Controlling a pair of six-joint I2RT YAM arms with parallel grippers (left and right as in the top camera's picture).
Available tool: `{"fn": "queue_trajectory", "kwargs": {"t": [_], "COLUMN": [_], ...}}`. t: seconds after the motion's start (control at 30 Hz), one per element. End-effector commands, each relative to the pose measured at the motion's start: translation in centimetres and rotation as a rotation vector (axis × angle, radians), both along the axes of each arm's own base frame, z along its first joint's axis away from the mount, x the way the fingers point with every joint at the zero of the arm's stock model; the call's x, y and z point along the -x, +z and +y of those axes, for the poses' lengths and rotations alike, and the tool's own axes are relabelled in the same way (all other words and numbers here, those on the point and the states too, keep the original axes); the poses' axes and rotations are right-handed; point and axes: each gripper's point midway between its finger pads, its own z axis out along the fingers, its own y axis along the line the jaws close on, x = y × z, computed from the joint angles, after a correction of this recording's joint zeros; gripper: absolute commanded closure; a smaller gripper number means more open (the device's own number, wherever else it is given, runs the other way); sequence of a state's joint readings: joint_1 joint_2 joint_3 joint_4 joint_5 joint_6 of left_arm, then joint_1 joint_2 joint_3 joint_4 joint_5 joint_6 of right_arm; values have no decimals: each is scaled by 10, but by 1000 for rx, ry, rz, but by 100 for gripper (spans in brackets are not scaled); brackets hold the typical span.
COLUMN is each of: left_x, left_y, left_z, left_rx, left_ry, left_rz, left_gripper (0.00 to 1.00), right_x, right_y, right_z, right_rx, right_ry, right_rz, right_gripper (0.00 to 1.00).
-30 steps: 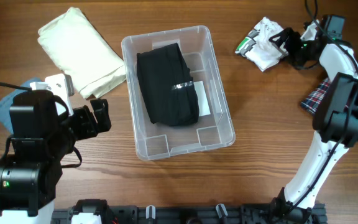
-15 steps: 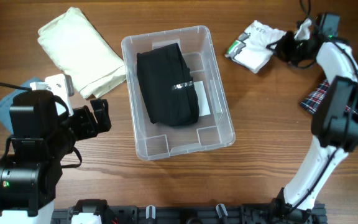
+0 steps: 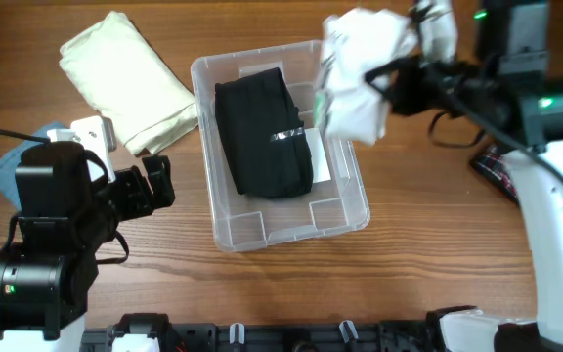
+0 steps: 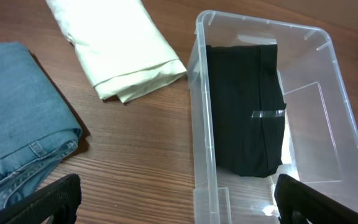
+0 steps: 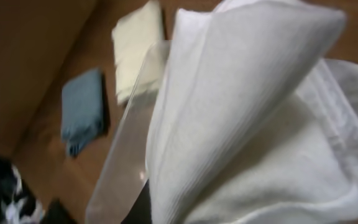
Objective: Pack container
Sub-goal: 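Lower the white shirt into the bin beside the black garment and release, then move the right gripper to the plaid shirt and grasp it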
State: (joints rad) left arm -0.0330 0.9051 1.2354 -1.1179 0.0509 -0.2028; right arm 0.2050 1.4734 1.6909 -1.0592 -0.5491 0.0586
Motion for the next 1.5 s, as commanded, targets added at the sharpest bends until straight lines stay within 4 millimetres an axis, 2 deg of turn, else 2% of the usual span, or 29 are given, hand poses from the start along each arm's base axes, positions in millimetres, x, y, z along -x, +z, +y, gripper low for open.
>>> {"fn": "queue_trajectory", "kwargs": {"t": [0.0,0.1,0.13,0.2,0.23,0.27,0.4,0.53,0.63,0.67,0.7,0.73,0.77,0.8,0.83,0.9,1.03,1.13,1.17,1.2,1.23,1.27,1.33,1.43,1.47], "left_x": [-1,-1,-1,-1,-1,-1,-1,-1,-1,-1,-1,-1,-1,-1,-1,0,0,0,0,0,0,0,0,0,0], "left_y": [6,6,6,6,6,6,6,6,6,6,6,6,6,6,6,5,5,5,5,5,5,5,5,5,5], "left_z": [-2,-2,-2,-2,-2,-2,-2,-2,-2,-2,-2,-2,-2,-2,-2,-2,-2,-2,-2,-2,-2,-2,-2,-2,-2], "left_rx": [-10,-10,-11,-10,-10,-11,-11,-11,-10,-11,-10,-10,-10,-10,-11,-11,-11,-11,-10,-11,-11,-11,-11,-11,-11], "left_ry": [-18,-18,-18,-18,-18,-18,-18,-18,-18,-18,-18,-18,-18,-18,-18,-18,-18,-18,-18,-18,-18,-18,-18,-18,-18], "left_rz": [-18,-18,-18,-18,-17,-17,-18,-18,-18,-18,-18,-18,-18,-18,-16,-14,-13,-13,-14,-13,-13,-13,-14,-14,-14], "left_gripper": [0,0,0,0,0,0,0,0,0,0,0,0,0,0,0,0,0,0,0,0,0,0,0,0,0], "right_x": [18,38,43,51,54,56,74,90,96,95,90,78,63,53,40,24,0,-10,-13,-14,-15,-14,-10,0,4], "right_y": [-18,-44,-59,-86,-110,-125,-166,-191,-206,-211,-217,-225,-228,-227,-217,-192,-114,-57,-35,-25,-18,-16,-26,-51,-67], "right_z": [34,74,88,104,115,121,152,170,166,163,155,140,123,110,99,90,67,33,6,-12,-42,-85,-151,-239,-273], "right_rx": [90,132,152,189,209,215,151,120,129,148,191,273,351,392,411,392,361,329,287,269,253,243,252,223,192], "right_ry": [77,196,235,272,289,278,275,229,192,177,142,71,-7,-58,-105,-130,-172,-322,-432,-487,-575,-708,-883,-1090,-1143], "right_rz": [30,100,131,194,252,298,430,492,533,528,506,455,398,364,324,250,18,-119,-146,-152,-141,-99,-11,143,205], "right_gripper": [96,96,96,96,96,96,96,95,96,92,71,31,12,9,6,3,0,0,0,0,0,0,0,0,0]}}
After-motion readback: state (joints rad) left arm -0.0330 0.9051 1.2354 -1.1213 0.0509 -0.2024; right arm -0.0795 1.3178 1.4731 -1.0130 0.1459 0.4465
